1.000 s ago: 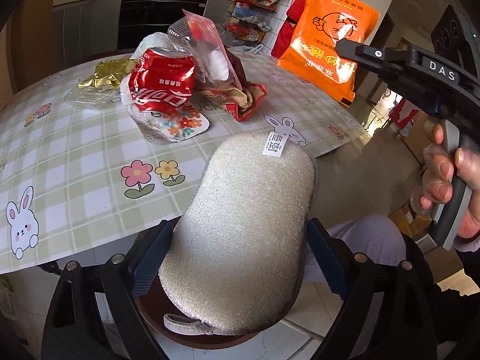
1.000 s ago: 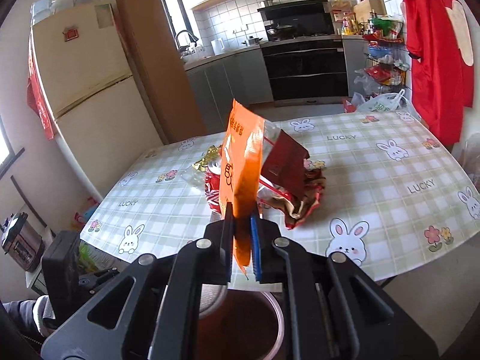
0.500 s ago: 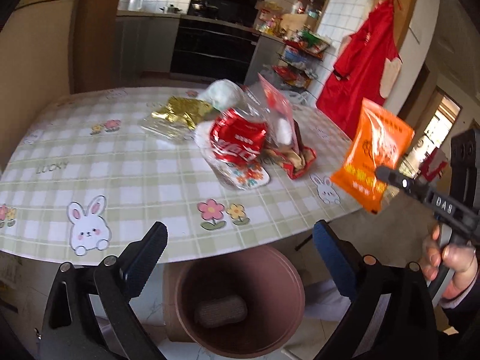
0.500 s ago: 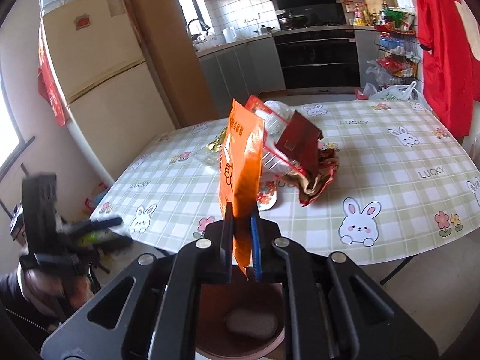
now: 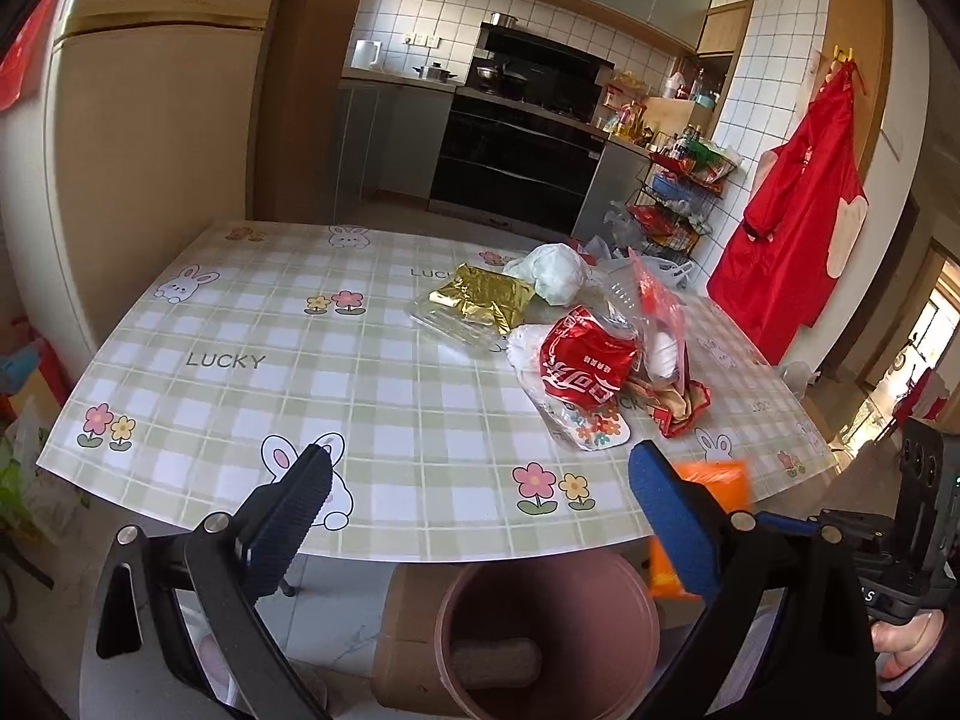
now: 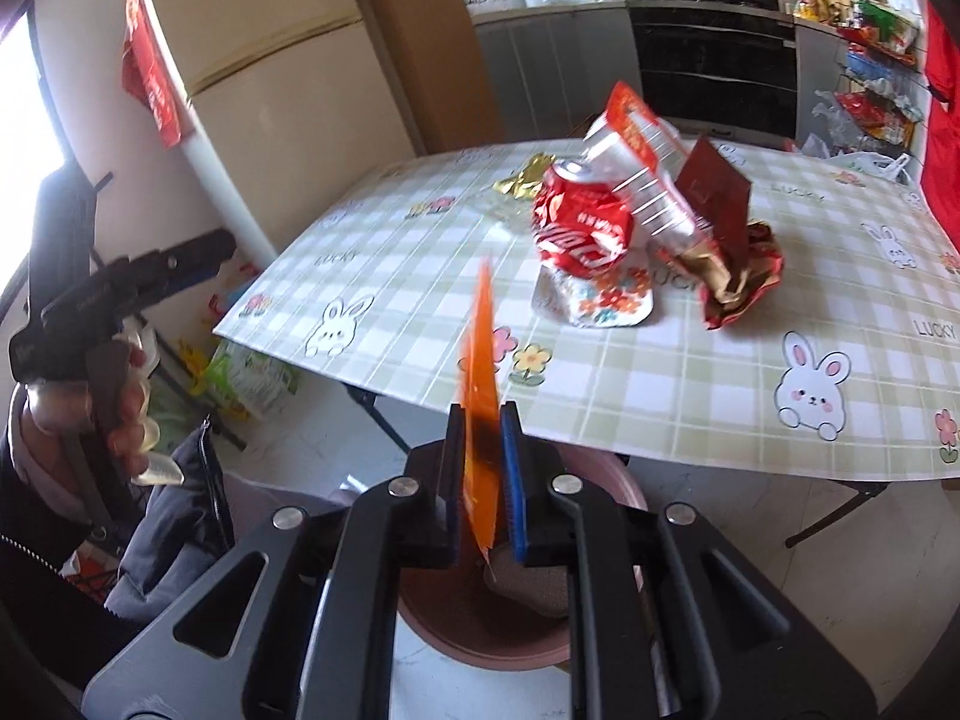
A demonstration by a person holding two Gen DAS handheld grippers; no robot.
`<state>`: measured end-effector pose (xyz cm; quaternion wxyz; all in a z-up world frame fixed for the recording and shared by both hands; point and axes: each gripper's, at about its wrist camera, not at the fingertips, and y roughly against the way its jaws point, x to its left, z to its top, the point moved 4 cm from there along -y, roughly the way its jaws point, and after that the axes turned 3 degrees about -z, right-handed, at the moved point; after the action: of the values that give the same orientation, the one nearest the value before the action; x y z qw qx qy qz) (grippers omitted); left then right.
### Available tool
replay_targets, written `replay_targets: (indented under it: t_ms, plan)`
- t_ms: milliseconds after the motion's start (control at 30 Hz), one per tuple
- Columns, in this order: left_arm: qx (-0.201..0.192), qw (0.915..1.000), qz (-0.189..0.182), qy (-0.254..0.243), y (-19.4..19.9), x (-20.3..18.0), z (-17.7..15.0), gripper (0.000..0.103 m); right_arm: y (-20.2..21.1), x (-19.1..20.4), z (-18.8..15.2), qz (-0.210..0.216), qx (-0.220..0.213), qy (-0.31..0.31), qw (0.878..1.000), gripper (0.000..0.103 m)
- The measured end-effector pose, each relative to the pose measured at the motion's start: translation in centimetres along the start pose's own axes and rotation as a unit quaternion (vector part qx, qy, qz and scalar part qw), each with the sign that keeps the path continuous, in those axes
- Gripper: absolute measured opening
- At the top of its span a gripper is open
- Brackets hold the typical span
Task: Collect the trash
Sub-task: 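Drop the sponge into the pink bucket with the left tool while the right tool carries the orange bag there, then grasp the clear plastic tray with the left tool while the right tool grasps the red snack box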
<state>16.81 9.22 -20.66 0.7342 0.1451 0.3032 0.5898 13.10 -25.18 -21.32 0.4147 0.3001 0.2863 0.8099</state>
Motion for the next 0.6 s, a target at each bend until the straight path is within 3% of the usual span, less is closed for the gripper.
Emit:
replay_targets:
  t_ms: [167, 367, 500, 600]
  plan:
    - [0.001, 1.0000, -0.004, 0.001, -0.2, 0.0, -0.3, 0.097, -0.4, 0.6, -0.3, 0.001, 0.008, 0.006, 1.000, 0.023]
    - [0.001, 1.0000, -0.006, 0.002, -0.3, 0.1, -0.3, 0.097, 0.0, -0.2, 0.4, -0.019, -0.003, -0.003, 1.000, 0.049]
    - [0.002, 1.0000, -0.006, 0.004, -0.3, 0.1, -0.3, 0.097, 0.3, -1.1, 0.8, -0.034, -0.013, -0.014, 0.999, 0.072]
    - [0.003, 1.0000, -0.008, 0.004, -0.4, 0.1, -0.4, 0.097, 0.5, -1.6, 1.0, -0.044, -0.021, -0.023, 0.999, 0.082]
